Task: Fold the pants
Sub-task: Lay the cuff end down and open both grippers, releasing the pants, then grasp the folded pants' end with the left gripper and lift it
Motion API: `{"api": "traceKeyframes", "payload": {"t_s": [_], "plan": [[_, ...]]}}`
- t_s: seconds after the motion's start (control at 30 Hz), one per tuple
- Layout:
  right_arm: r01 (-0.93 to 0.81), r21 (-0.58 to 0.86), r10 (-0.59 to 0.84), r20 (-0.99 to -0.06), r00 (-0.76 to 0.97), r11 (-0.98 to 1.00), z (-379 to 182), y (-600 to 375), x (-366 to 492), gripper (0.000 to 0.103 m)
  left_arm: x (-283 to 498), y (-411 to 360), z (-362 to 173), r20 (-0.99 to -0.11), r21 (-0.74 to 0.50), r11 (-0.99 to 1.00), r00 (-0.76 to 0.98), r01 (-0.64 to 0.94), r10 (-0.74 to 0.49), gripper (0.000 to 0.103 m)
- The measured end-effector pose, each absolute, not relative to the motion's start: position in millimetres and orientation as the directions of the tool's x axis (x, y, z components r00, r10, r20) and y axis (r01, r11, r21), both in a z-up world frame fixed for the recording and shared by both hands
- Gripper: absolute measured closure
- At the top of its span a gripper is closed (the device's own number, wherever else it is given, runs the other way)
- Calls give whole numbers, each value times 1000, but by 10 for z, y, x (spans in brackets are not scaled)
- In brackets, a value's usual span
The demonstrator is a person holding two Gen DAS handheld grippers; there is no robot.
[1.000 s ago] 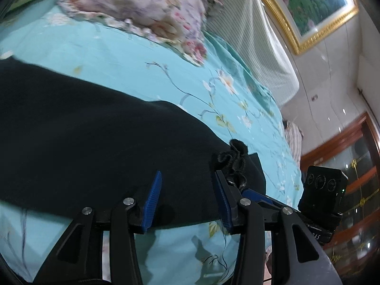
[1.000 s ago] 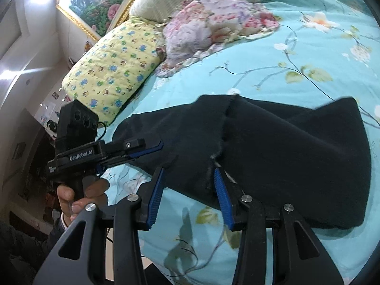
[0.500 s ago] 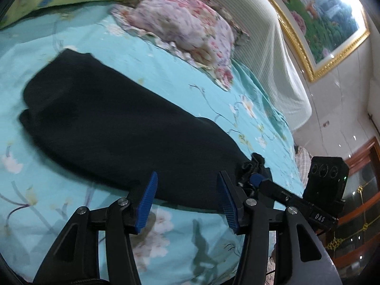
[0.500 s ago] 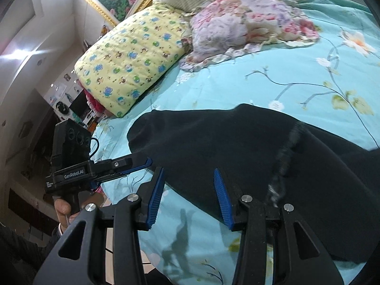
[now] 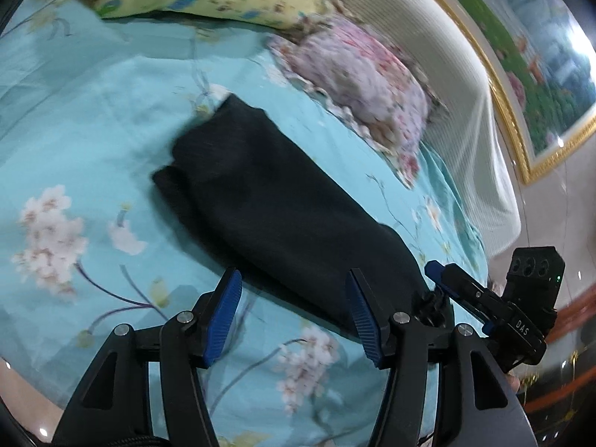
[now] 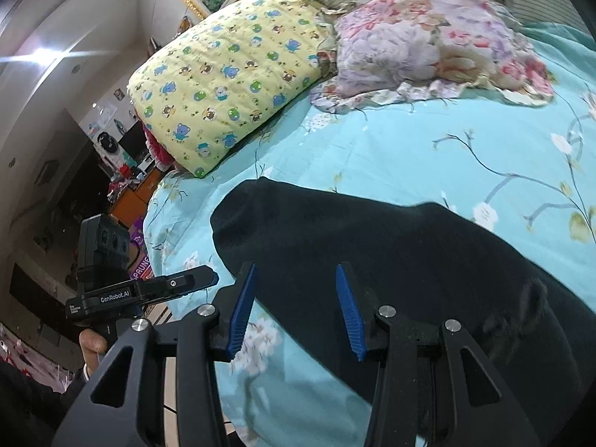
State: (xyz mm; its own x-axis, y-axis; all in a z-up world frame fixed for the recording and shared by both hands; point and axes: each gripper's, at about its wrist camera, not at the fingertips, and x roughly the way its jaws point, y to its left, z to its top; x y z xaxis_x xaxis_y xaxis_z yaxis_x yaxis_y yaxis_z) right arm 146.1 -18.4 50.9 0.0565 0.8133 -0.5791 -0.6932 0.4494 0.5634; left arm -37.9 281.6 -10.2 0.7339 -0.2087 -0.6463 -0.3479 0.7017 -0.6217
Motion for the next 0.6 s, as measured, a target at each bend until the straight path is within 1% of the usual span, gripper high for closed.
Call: {"api": "traceKeyframes", "payload": {"t_s": [0.13,0.27,0.33,0.6], "plan": [[-703,560,809,-586,38,438,515,-26,1530,57,-429,2961,-153,-663,-616,679,728,-399,-175,44],[-716,552,802,-597,20,428,521,151,1614,55,-465,3075,-225,-671,-624,650,724,-434,-161,41],[-725,546,798,-602,9,420,523,242,1661,53,-450,3108,-260,-677,-625,640,718,-447,-161,41],[-775,509,771,-636,-44,375,534,762,1867,53,-355,3226,-361,-685,-641,596,711,-483,-161,40]]}}
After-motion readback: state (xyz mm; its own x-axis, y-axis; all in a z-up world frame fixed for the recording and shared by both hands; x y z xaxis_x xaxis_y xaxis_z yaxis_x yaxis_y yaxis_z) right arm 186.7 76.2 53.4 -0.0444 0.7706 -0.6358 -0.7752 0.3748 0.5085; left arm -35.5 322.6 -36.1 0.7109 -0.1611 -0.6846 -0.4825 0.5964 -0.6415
